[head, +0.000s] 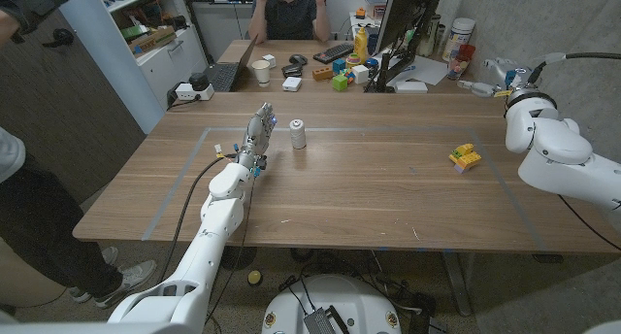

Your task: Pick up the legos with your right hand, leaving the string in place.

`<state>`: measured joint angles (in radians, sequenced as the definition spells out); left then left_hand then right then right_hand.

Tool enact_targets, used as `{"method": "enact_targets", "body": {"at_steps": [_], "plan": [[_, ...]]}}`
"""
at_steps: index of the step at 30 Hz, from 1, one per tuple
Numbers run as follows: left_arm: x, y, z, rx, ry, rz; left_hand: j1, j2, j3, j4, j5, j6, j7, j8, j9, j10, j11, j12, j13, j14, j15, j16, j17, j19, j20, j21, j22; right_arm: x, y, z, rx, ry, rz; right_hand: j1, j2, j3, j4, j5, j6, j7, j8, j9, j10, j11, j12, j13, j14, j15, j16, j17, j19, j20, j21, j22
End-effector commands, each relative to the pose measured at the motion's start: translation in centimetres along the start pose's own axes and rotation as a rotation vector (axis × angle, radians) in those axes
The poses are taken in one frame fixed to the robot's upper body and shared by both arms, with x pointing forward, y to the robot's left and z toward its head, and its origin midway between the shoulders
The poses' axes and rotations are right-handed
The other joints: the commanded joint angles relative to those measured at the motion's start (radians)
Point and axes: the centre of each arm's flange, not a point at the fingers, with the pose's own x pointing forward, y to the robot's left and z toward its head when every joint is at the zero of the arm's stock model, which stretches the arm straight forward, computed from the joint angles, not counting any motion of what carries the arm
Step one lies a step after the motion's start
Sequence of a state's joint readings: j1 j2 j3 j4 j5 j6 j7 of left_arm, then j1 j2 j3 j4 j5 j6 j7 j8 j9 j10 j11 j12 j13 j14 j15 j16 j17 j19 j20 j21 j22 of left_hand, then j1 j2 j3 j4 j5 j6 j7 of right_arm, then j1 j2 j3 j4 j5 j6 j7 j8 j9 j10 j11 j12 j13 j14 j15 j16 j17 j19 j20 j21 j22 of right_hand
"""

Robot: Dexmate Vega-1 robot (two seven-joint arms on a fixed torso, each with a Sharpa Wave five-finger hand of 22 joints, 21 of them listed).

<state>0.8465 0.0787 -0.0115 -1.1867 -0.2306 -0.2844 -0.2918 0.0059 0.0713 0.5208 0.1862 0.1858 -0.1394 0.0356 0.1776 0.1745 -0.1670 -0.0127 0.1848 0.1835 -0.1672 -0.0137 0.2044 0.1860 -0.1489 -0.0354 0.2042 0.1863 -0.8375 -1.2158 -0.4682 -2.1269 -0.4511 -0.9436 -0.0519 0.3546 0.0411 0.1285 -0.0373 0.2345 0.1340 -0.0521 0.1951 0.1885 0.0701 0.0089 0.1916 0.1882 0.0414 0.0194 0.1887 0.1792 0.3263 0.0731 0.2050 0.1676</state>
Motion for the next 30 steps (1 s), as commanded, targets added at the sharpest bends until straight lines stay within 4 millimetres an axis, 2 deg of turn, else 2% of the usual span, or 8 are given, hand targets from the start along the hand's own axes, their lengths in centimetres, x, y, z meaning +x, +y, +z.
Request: {"method": "enact_targets", "body": {"at_steps": [1,19,27,30], "plan": [[0.2,-0.3,0.3,0.009,-0.005,-0.009,-0.009,0.071,-0.005,0.002,0.004,-0.008,-0.004,0.005,0.003,-0.095,-0.003,0.005,0.002,-0.167,0.001,0.004,0.003,-0.011,-0.011,0.003,0.003,0.6,2.0,-0.3,-0.044,0.046,0.085,0.006,-0.008,0.0,-0.009,-0.004,0.011,0.001,0.005,0.004,0.008,-0.003,0.005,0.005,0.012,-0.001,0.006,0.002,0.02,0.003,0.005,0.002],[0.5,-0.6,0.5,0.015,-0.003,-0.021,-0.009,0.071,-0.012,0.002,0.005,-0.007,-0.004,0.005,0.003,-0.094,-0.003,0.005,0.002,-0.167,0.002,0.004,0.003,-0.012,-0.011,0.003,0.003,0.0,4.4,-0.6,-0.075,0.063,0.155,0.004,-0.014,-0.005,-0.011,-0.003,0.018,-0.003,0.007,0.004,0.011,-0.005,0.006,0.005,0.02,-0.006,0.007,0.003,0.031,-0.011,0.004,0.002],[0.8,-0.7,0.7,0.019,-0.005,-0.023,-0.009,0.072,-0.016,0.001,0.006,-0.007,-0.004,0.005,0.002,-0.094,-0.004,0.005,0.002,-0.167,0.001,0.004,0.003,-0.012,-0.01,0.003,0.003,0.1,5.4,-0.4,-0.073,0.056,0.19,0.007,-0.015,-0.006,-0.015,-0.002,0.023,-0.005,0.008,0.005,0.017,-0.007,0.008,0.005,0.033,-0.007,0.011,0.002,0.049,-0.021,0.006,0.001],[0.9,-0.7,0.7,0.017,-0.001,-0.023,-0.009,0.072,-0.016,0.001,0.006,-0.007,-0.004,0.005,0.002,-0.094,-0.003,0.005,0.002,-0.167,0.002,0.004,0.003,-0.012,-0.01,0.003,0.003,0.3,5.7,-0.4,-0.069,0.052,0.205,0.01,-0.017,-0.007,-0.018,0.0,0.037,-0.015,0.012,0.005,0.031,-0.012,0.012,0.005,0.047,-0.007,0.014,0.002,0.065,-0.03,0.008,0.001]]}}
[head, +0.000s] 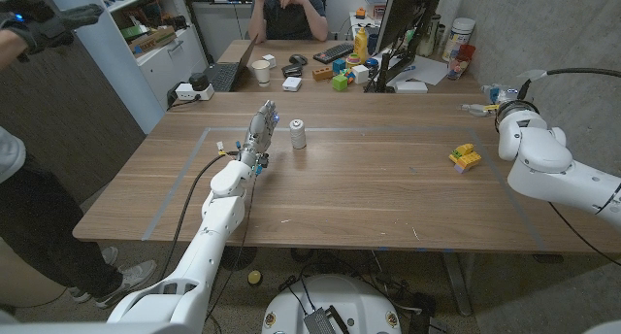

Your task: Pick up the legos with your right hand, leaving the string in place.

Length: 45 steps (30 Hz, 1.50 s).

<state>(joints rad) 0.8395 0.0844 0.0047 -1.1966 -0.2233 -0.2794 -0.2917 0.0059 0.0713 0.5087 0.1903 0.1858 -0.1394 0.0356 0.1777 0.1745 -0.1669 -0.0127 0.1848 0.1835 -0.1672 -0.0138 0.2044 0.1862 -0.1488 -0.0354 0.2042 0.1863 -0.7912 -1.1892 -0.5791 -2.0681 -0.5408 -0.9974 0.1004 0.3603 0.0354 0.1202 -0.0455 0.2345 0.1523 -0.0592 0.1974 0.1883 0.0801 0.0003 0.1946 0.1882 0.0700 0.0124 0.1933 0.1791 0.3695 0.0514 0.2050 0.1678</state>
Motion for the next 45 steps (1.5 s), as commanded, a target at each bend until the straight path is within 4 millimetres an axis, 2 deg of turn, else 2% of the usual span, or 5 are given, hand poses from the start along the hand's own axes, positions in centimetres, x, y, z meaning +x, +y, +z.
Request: {"method": "enact_targets", "body": {"at_steps": [1,28,45], "plan": [[0.4,0.0,0.1,0.001,0.004,-0.003,-0.009,0.072,-0.005,-0.003,0.006,-0.007,-0.004,0.006,0.002,-0.094,-0.003,0.005,0.002,-0.167,0.002,0.004,0.002,-0.012,-0.01,0.003,0.003,0.4,1.5,0.3,-0.001,-0.01,0.059,0.004,-0.011,0.001,-0.01,0.0,0.021,-0.009,0.01,0.005,0.022,-0.004,0.01,0.005,0.02,0.0,0.01,0.002,0.024,-0.01,0.008,0.001],[0.6,-0.3,0.1,0.006,0.004,-0.003,-0.008,0.075,-0.013,-0.003,0.007,-0.006,-0.003,0.006,0.002,-0.094,-0.005,0.005,0.002,-0.166,0.001,0.003,0.002,-0.011,-0.011,0.004,0.003,1.3,5.2,1.1,-0.038,-0.024,0.214,0.008,-0.012,-0.001,-0.015,0.003,0.026,-0.009,0.008,0.005,0.031,-0.001,0.009,0.005,0.034,-0.007,0.01,0.003,0.042,-0.012,0.004,0.001],[0.7,-0.1,0.1,0.009,0.005,0.0,-0.008,0.075,-0.021,-0.003,0.008,-0.007,-0.003,0.005,0.002,-0.094,-0.004,0.005,0.002,-0.168,0.001,0.003,0.002,-0.012,-0.012,0.003,0.003,1.5,5.9,1.6,-0.074,-0.046,0.303,0.015,-0.015,-0.002,-0.022,0.005,0.031,-0.006,0.008,0.006,0.036,0.002,0.009,0.005,0.049,-0.013,0.011,0.002,0.064,-0.018,0.006,0.001]]}}
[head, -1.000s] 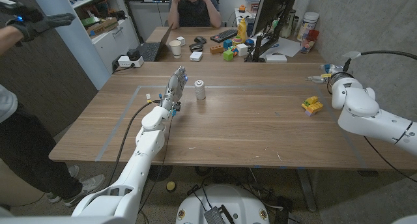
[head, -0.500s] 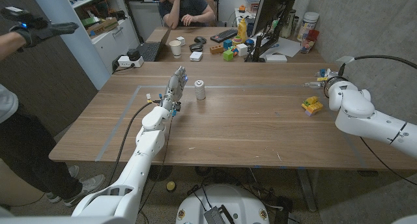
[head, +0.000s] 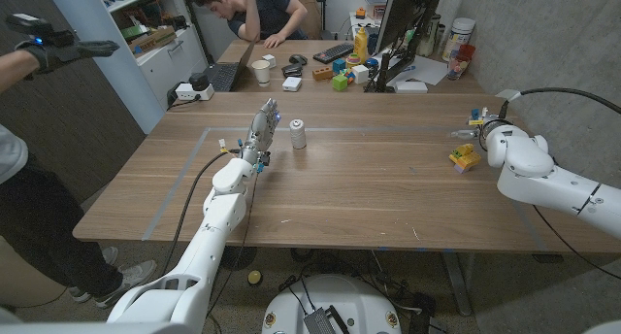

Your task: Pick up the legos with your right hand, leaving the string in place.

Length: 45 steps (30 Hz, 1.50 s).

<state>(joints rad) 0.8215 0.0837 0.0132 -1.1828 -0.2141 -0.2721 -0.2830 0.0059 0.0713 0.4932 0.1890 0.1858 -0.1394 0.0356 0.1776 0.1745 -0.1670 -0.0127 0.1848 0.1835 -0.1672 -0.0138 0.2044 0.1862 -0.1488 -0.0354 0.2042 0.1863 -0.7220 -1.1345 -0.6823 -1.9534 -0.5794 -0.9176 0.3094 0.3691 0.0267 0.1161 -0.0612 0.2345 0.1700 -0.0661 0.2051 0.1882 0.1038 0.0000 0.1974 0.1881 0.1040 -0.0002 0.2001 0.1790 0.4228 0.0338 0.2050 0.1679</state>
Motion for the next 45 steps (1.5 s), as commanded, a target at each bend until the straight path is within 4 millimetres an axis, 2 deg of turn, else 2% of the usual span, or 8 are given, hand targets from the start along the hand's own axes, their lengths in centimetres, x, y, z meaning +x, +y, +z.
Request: {"method": "enact_targets", "body": {"at_steps": [1,19,27,34,37,40,42,45], "plan": [[0.0,0.1,0.0,0.002,-0.003,0.001,-0.008,0.075,-0.005,-0.002,0.008,-0.007,-0.003,0.005,0.002,-0.093,-0.004,0.005,0.002,-0.168,0.002,0.003,0.002,-0.011,-0.011,0.004,0.003,0.2,0.5,0.5,-0.029,-0.013,0.066,0.007,-0.007,0.001,-0.007,0.006,0.014,0.002,0.0,0.006,0.011,0.003,0.006,0.005,0.016,-0.001,0.004,0.002,0.011,0.0,0.005,0.0],[-0.4,0.0,-0.1,-0.006,-0.007,-0.005,-0.008,0.075,-0.012,-0.002,0.009,-0.005,-0.003,0.006,0.002,-0.094,-0.004,0.005,0.002,-0.167,0.001,0.003,0.001,-0.012,-0.01,0.003,0.003,-0.1,1.3,1.1,-0.091,0.002,0.155,0.015,-0.013,-0.001,-0.015,0.009,0.036,-0.004,0.006,0.006,0.024,0.002,0.008,0.005,0.027,-0.003,0.004,0.002,0.027,-0.003,0.004,0.0],[-0.2,-0.1,0.0,-0.007,-0.009,-0.009,-0.008,0.075,-0.015,-0.002,0.009,-0.003,-0.004,0.006,0.002,-0.092,-0.003,0.005,0.002,-0.165,0.002,0.003,0.001,-0.011,-0.011,0.004,0.003,0.1,1.7,1.7,-0.127,0.013,0.191,0.027,-0.015,0.0,-0.022,0.012,0.022,-0.008,-0.002,0.006,0.013,-0.006,0.002,0.005,0.026,-0.004,0.001,0.001,0.032,-0.003,0.001,0.0],[0.1,0.0,0.0,-0.007,-0.009,-0.009,-0.009,0.075,-0.019,-0.001,0.009,-0.003,-0.003,0.007,0.002,-0.09,-0.002,0.006,0.002,-0.165,0.002,0.003,0.001,-0.011,-0.011,0.004,0.003,0.7,1.7,2.4,-0.162,0.021,0.221,0.041,-0.022,-0.002,-0.033,0.016,-0.012,-0.015,-0.015,0.006,-0.004,-0.008,-0.005,0.006,0.012,0.001,-0.007,0.002,0.025,0.024,-0.007,0.0],[0.2,0.0,-0.1,-0.007,-0.009,-0.009,-0.009,0.075,-0.02,-0.001,0.01,-0.003,-0.003,0.006,0.002,-0.09,-0.005,0.006,0.002,-0.166,0.003,0.003,0.001,-0.011,-0.011,0.004,0.003,1.0,1.7,2.7,-0.177,0.025,0.244,0.052,-0.022,-0.001,-0.04,0.019,-0.015,-0.015,-0.014,0.006,-0.005,-0.01,-0.004,0.006,0.026,-0.006,-0.003,0.002,0.043,0.048,-0.003,0.001],[0.2,0.2,-0.1,-0.006,-0.007,-0.005,-0.009,0.075,-0.021,-0.001,0.01,-0.002,-0.003,0.007,0.002,-0.09,-0.003,0.006,0.002,-0.165,0.002,0.003,0.001,-0.011,-0.011,0.004,0.003,1.3,1.6,3.1,-0.192,0.027,0.251,0.083,-0.013,0.008,-0.054,0.028,-0.018,-0.018,-0.013,0.005,-0.005,-0.018,-0.003,0.006,0.041,-0.01,0.0,0.002,0.091,0.077,0.008,0.001],[0.3,0.2,-0.1,-0.006,-0.005,-0.005,-0.009,0.075,-0.021,-0.001,0.01,-0.002,-0.004,0.006,0.002,-0.09,-0.001,0.006,0.002,-0.166,0.003,0.003,0.001,-0.011,-0.01,0.004,0.003,1.5,1.5,3.4,-0.203,0.031,0.25,0.121,0.005,0.024,-0.069,0.039,-0.02,-0.017,-0.012,0.005,0.001,-0.02,-0.001,0.006,0.062,-0.021,0.005,0.002,0.131,0.075,0.015,0.002],[0.4,0.3,-0.1,-0.004,-0.004,-0.004,-0.009,0.075,-0.022,-0.001,0.01,-0.002,-0.003,0.006,0.002,-0.09,-0.003,0.006,0.002,-0.165,0.004,0.003,0.001,-0.011,-0.009,0.004,0.003,1.7,1.4,3.6,-0.21,0.034,0.25,0.16,0.015,0.037,-0.085,0.047,-0.008,-0.022,-0.006,0.005,0.02,-0.026,0.005,0.006,0.097,-0.034,0.014,0.002,0.161,0.07,0.016,0.002]]}}
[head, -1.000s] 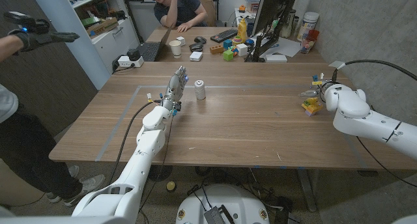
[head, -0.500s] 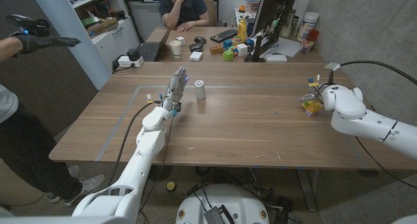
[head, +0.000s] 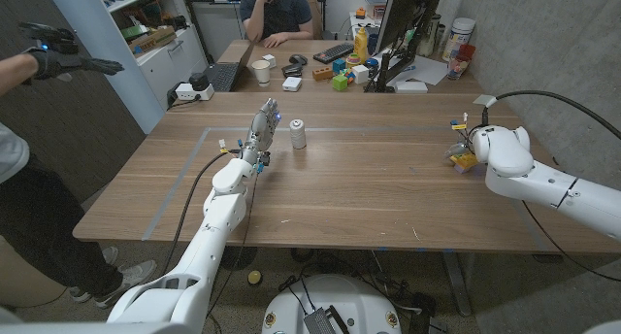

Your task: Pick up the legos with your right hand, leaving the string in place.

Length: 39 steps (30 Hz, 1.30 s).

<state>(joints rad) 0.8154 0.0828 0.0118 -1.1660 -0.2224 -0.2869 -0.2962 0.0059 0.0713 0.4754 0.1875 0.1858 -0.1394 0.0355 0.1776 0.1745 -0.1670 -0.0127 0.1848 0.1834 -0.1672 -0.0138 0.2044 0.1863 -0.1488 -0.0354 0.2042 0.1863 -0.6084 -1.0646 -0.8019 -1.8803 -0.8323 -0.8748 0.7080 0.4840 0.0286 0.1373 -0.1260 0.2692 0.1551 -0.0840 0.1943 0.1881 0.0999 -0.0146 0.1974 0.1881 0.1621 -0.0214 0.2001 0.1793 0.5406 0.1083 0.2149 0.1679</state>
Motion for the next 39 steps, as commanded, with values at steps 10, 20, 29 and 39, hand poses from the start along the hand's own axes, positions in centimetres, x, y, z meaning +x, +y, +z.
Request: {"method": "enact_targets", "body": {"at_steps": [10,20,29,39], "plan": [[0.9,0.2,0.0,0.003,0.003,0.0,-0.009,0.076,-0.007,0.0,0.01,0.0,-0.005,0.007,0.002,-0.089,-0.002,0.006,0.002,-0.164,0.004,0.003,0.001,-0.011,-0.008,0.004,0.003,1.2,-0.9,1.4,-0.058,0.03,0.034,0.192,0.092,0.08,-0.034,0.03,0.124,-0.016,0.032,0.005,0.186,-0.022,0.038,0.011,0.236,-0.072,0.061,0.013,0.231,-0.075,0.034,0.007],[1.4,0.0,0.1,0.006,0.003,-0.006,-0.009,0.076,-0.011,0.0,0.011,0.003,-0.006,0.008,0.002,-0.089,-0.003,0.006,0.002,-0.164,0.004,0.003,0.001,-0.011,-0.008,0.004,0.003,1.8,-0.9,1.4,-0.056,0.045,0.067,0.319,0.143,0.144,-0.036,0.016,0.358,0.001,0.088,0.006,0.315,-0.035,0.055,0.017,0.414,-0.144,0.124,0.042,0.35,-0.152,0.061,0.015],[1.3,-0.2,0.1,0.007,0.002,-0.003,-0.009,0.076,-0.014,0.0,0.011,0.002,-0.006,0.007,0.002,-0.089,-0.004,0.006,0.002,-0.165,0.004,0.003,0.001,-0.011,-0.008,0.004,0.003,2.0,-0.9,1.2,-0.049,0.052,0.088,0.372,0.157,0.178,-0.015,-0.017,0.523,0.041,0.126,0.009,0.483,-0.011,0.096,0.025,0.57,-0.186,0.201,0.085,0.414,-0.19,0.087,0.021],[0.9,-0.3,0.1,0.008,0.0,-0.002,-0.009,0.076,-0.018,0.0,0.011,0.003,-0.006,0.007,0.002,-0.088,-0.003,0.006,0.002,-0.164,0.004,0.003,0.001,-0.011,-0.008,0.004,0.003,1.5,-1.1,0.9,-0.019,0.036,0.057,0.395,0.171,0.204,-0.008,-0.026,0.539,0.047,0.121,0.009,0.504,-0.004,0.102,0.035,0.594,-0.195,0.212,0.105,0.419,-0.195,0.091,0.022]]}}
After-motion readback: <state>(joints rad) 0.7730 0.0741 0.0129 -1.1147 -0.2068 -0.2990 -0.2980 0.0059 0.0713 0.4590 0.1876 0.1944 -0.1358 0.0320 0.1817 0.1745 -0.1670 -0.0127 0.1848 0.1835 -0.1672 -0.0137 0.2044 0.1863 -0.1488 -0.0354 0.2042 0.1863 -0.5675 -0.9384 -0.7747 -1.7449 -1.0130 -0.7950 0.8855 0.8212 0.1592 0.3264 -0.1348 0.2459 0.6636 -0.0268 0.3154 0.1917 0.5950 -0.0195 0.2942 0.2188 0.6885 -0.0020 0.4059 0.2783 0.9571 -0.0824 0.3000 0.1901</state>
